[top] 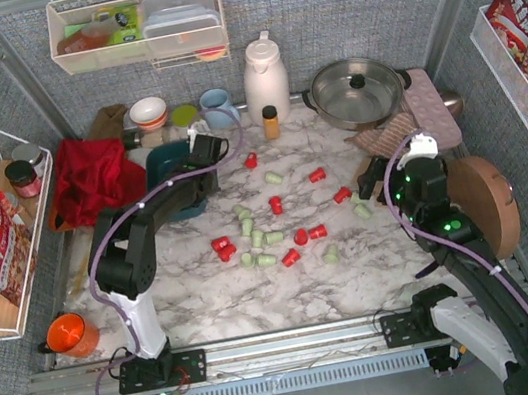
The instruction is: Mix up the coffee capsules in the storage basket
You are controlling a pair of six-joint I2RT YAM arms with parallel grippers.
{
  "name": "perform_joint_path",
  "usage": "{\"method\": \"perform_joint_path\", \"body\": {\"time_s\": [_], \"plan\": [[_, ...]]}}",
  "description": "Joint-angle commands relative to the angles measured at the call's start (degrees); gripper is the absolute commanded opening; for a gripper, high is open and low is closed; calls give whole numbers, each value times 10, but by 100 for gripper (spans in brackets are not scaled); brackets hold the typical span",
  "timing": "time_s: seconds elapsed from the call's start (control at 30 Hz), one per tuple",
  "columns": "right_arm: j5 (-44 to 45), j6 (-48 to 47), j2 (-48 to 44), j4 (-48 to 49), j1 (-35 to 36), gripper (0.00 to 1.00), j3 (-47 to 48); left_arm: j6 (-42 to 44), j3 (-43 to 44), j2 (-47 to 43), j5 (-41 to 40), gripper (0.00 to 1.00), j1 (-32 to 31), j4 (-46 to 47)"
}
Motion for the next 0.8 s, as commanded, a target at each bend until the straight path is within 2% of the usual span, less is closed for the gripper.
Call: {"method": "perform_joint_path", "body": {"time_s": [0.0, 0.23, 0.4, 0.6, 0.77], "plan": [[-1, 12, 23, 25, 0, 90, -4, -47, -4, 0, -32, 29, 1, -8], [-11, 12, 80, 32, 0, 90, -1, -47, -20, -35, 1, 49, 0, 28], [-10, 1, 100, 38, 0, 89, -3, -16, -33, -106, 39, 71, 0, 62], [-10, -7, 121, 56, 0, 86, -13, 75, -85, -219, 115, 97, 0, 113], [14, -10, 149, 49, 1, 79, -27, 137, -175, -316, 169, 99, 0, 180]]}}
